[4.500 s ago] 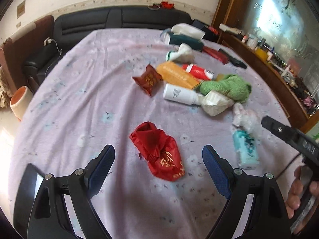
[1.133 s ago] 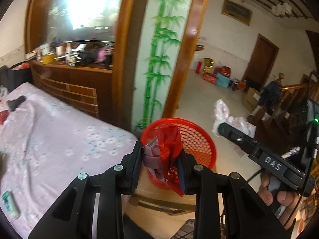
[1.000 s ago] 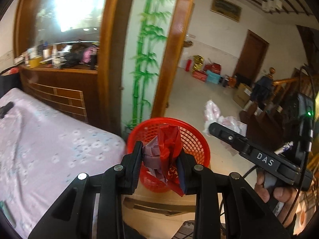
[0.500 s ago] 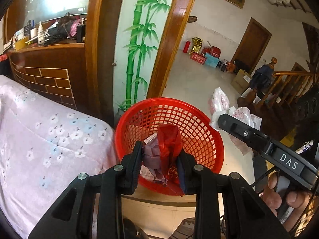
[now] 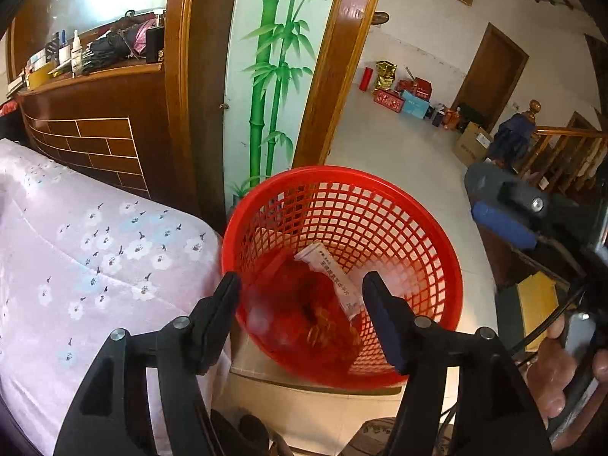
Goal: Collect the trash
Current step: 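Open both tools to drop the wrapper and bag into the wastebasket, then move both tools back over the table toward the blue tissue pack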
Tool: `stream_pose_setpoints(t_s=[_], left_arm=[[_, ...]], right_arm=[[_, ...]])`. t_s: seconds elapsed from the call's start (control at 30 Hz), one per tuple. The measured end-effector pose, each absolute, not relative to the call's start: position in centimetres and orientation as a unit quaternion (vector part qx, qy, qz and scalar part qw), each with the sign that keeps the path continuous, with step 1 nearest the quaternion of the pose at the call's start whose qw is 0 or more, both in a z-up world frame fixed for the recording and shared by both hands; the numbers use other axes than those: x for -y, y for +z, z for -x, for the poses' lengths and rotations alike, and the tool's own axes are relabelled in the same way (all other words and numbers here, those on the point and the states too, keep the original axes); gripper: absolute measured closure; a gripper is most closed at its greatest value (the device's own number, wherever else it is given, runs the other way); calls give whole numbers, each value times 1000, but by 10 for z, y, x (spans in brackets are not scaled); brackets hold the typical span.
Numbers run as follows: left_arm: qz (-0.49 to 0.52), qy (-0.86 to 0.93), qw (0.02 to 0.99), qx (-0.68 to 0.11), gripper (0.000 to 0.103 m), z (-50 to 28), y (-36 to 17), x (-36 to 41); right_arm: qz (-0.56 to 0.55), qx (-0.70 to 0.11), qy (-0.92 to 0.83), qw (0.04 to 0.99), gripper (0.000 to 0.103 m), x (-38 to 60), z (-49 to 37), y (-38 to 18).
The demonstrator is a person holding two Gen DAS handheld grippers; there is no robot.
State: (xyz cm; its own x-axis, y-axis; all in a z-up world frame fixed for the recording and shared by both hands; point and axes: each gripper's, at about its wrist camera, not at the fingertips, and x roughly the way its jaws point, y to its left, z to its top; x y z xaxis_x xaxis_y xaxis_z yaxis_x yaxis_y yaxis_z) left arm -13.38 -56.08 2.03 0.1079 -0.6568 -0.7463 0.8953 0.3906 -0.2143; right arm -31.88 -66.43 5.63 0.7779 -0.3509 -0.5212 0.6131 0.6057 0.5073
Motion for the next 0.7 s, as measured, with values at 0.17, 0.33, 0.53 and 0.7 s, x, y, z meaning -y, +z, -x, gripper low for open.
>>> stream_pose_setpoints(t_s=[0.17,0.33,0.53,0.7], left_arm=[[-118,-530,745,-387,31,130,47,525],[-82,-496,782,-369,24,122,80,454],[-47,-407,841,-352,20,114,108,345],[-29,-309,886,-345,20,109,114,253]], right_arm=[[-335,-174,-259,889,30,651,319,73],[-319,-156,-218,909,29,625,310,92],[-302,-159,-139,930,25,573,277,102],[-291,-177,-75,937,25,525,243,103]])
